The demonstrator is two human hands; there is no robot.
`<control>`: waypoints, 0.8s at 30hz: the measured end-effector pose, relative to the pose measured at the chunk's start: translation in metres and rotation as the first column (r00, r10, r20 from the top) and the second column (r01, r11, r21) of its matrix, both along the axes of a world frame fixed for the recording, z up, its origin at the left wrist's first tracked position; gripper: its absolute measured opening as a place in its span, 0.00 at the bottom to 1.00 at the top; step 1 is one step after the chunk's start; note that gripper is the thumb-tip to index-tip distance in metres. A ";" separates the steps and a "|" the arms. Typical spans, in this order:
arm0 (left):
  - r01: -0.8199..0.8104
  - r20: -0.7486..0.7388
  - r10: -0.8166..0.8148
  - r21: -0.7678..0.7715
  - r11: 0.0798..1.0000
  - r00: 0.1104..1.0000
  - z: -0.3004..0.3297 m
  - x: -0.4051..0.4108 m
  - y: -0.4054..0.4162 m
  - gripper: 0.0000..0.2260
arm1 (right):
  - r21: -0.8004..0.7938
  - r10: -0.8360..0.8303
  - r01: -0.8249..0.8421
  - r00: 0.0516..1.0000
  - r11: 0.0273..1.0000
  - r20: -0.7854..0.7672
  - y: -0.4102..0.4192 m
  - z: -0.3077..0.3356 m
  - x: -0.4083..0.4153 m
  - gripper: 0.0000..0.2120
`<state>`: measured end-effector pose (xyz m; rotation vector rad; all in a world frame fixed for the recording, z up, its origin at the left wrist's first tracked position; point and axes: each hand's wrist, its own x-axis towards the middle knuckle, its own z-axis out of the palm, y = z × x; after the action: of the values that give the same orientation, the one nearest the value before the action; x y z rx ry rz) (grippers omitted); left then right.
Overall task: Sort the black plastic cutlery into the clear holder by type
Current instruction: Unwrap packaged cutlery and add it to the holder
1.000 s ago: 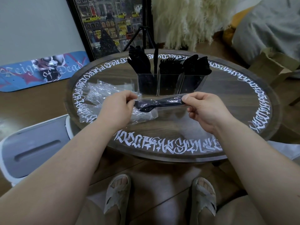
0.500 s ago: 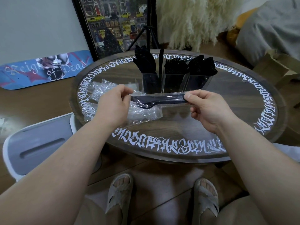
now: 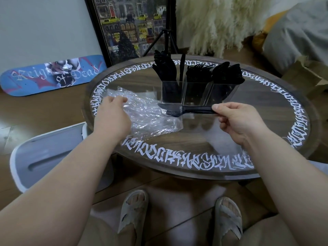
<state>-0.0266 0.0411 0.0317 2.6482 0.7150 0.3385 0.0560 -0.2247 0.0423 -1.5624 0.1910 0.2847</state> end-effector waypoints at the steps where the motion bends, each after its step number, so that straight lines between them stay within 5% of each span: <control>1: 0.030 0.032 -0.031 0.034 0.999 0.999 0.001 -0.001 -0.003 0.20 | -0.012 -0.005 0.005 1.000 1.000 0.001 0.000 -0.001 0.000 0.06; 4: 0.306 0.087 -0.313 0.080 0.949 0.946 0.002 -0.002 -0.026 0.17 | -0.046 0.016 -0.016 1.000 0.999 0.003 0.006 -0.005 -0.002 0.06; 7: 0.509 -0.140 -0.508 -0.029 0.860 0.850 -0.009 0.002 -0.044 0.19 | -0.032 0.018 -0.018 1.000 0.999 0.010 0.009 -0.005 -0.005 0.06; 11: 0.517 -0.437 -0.495 -0.078 0.852 0.751 -0.023 0.009 -0.042 0.23 | -0.055 -0.079 0.082 0.995 0.995 0.057 -0.004 -0.002 -0.003 0.06; 15: 0.479 -0.513 -0.422 -0.024 0.878 0.748 -0.033 0.015 -0.040 0.21 | 0.009 -0.176 0.176 0.981 0.984 0.085 -0.027 0.002 0.000 0.03; 18: 0.423 -0.273 -0.398 0.038 0.905 0.876 -0.021 0.021 -0.054 0.20 | 0.099 -0.168 0.162 0.984 0.982 0.065 -0.037 0.004 -0.003 0.03; 20: 0.367 -0.033 -0.379 -0.187 0.911 0.925 -0.007 0.023 -0.073 0.17 | 0.136 -0.103 0.095 0.994 0.986 0.048 -0.038 0.003 -0.006 0.03; 24: 0.291 0.175 -0.234 -0.607 0.739 0.957 0.006 0.033 -0.100 0.15 | 0.051 0.106 -0.108 0.993 0.993 0.044 -0.038 0.005 -0.012 0.05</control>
<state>0.0059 -0.0584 0.0382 2.0295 0.3264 0.1012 0.0443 -0.2627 0.0472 -1.5272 0.0668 0.3385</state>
